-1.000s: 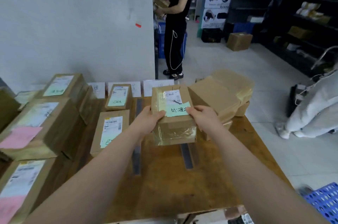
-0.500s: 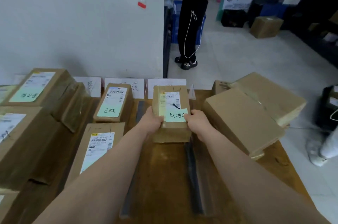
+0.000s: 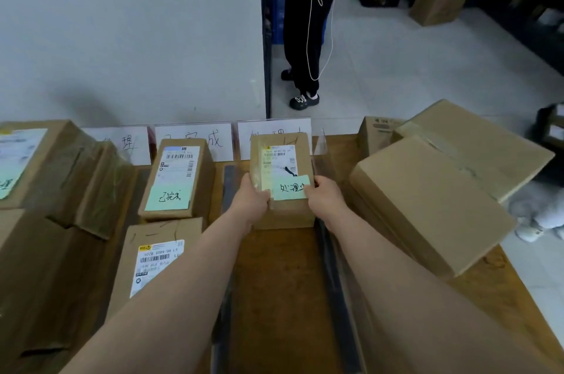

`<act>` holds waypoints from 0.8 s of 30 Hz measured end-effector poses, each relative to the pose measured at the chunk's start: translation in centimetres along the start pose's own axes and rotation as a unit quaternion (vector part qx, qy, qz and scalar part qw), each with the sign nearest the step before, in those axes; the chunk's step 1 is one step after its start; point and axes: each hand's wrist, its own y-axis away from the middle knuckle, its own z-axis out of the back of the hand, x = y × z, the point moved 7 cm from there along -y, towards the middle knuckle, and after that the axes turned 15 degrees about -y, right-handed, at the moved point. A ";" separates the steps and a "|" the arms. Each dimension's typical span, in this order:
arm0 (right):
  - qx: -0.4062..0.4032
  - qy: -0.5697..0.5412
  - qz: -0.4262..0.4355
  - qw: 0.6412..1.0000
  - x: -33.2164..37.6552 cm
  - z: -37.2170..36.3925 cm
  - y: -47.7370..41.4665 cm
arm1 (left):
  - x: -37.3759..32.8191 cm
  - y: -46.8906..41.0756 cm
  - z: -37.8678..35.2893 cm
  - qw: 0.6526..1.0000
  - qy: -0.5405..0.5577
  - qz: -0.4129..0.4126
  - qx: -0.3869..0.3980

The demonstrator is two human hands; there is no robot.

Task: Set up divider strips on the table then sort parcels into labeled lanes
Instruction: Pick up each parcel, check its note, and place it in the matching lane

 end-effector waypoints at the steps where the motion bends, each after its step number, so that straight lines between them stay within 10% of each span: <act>1: -0.001 0.009 0.002 1.000 0.1 0.0 0.2 | -0.1 0.0 0.0 1.000 -0.013 -0.002 -0.004; 15: -0.084 0.113 0.242 0.960 10.1 5.8 12.0 | -9.2 9.6 4.8 0.970 -0.072 -0.212 -0.091; 24: -0.268 0.147 0.157 0.939 6.5 19.9 17.8 | -12.4 17.2 -2.2 0.964 -0.034 -0.258 0.061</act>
